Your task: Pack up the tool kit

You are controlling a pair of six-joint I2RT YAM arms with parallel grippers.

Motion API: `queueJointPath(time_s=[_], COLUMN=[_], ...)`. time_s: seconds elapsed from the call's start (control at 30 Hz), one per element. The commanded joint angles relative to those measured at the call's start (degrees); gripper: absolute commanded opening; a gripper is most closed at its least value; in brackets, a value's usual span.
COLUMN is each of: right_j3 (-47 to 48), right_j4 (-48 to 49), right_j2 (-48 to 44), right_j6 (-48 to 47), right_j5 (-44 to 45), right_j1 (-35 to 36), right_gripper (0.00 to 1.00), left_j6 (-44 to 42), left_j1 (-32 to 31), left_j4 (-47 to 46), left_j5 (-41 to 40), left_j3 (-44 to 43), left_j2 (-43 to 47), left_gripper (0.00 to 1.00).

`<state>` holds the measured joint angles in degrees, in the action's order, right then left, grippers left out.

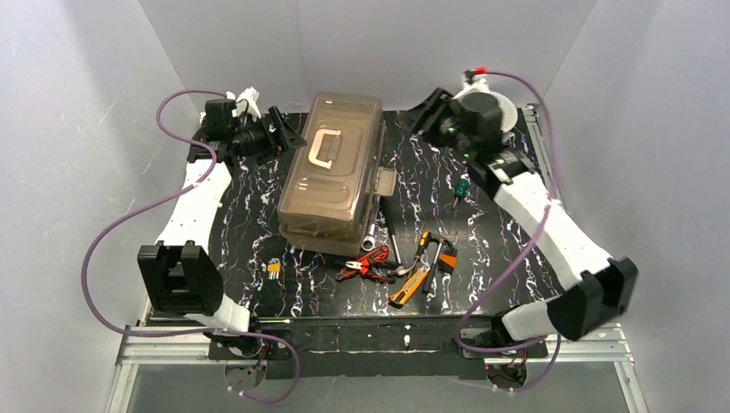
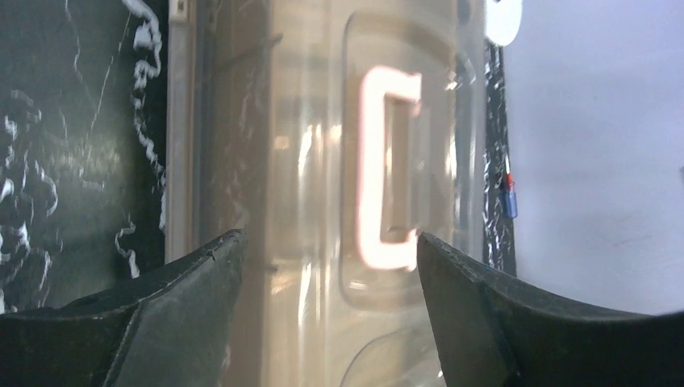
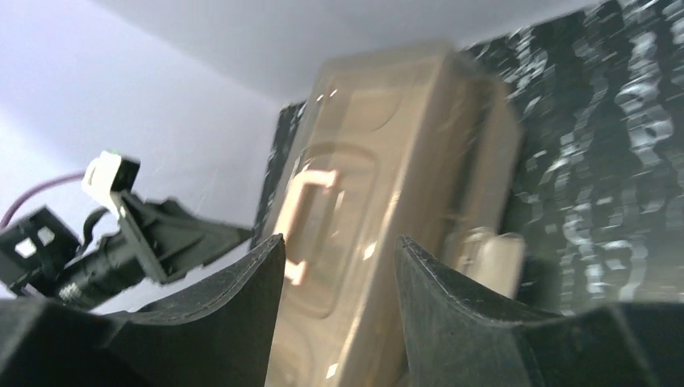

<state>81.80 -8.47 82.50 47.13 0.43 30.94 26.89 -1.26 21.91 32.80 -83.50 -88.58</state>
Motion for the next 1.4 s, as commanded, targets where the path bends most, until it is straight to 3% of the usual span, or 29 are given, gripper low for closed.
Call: queueJointPath(time_s=[0.0,0.1,0.17,0.4,0.73,0.9,1.13,1.37], right_j3=[-4.98,-9.78,-12.27,-17.1,-15.69,-11.11,-8.44,8.19], right_j4=[-4.74,-3.92,-3.06,-1.72,-2.55,-8.36,-9.26,-24.31], right_j2=[-7.17,-11.45,-13.57,-16.4,-13.27,-10.96,-10.49,-1.16], right_j6=[-10.24,-11.47,-12.24,-12.52,-14.18,-13.22,-12.59,-13.69], right_j5=[4.04,2.02,0.2,-2.85,-5.21,-1.66,-3.47,7.25], right_j1=[-4.2,-6.25,-6.96,-7.12,-7.27,-7.21,-6.89,-1.11], right_gripper=[0.6,0.6,0.6,0.72,0.77,0.78,0.78,0.76], left_j6=[-1.64,1.4,1.45,5.74,9.19,10.58,5.37,1.49], left_j1=[0.05,0.55,0.89,0.72,-4.88,-8.18,-8.42,-8.41], left_j4=[0.09,-5.27,-4.12,-10.52,-14.15,-14.14,-6.35,6.34], left_j5=[-2.29,0.94,2.81,10.5,11.51,11.85,8.36,0.8], left_j3=[8.62,15.41,16.95,23.93,23.79,24.38,22.52,12.8], left_j2=[7.33,12.17,13.5,13.99,13.18,14.11,18.24,20.31], left_gripper=[0.77,0.78,0.79,0.94,0.93,0.93,0.94,0.98])
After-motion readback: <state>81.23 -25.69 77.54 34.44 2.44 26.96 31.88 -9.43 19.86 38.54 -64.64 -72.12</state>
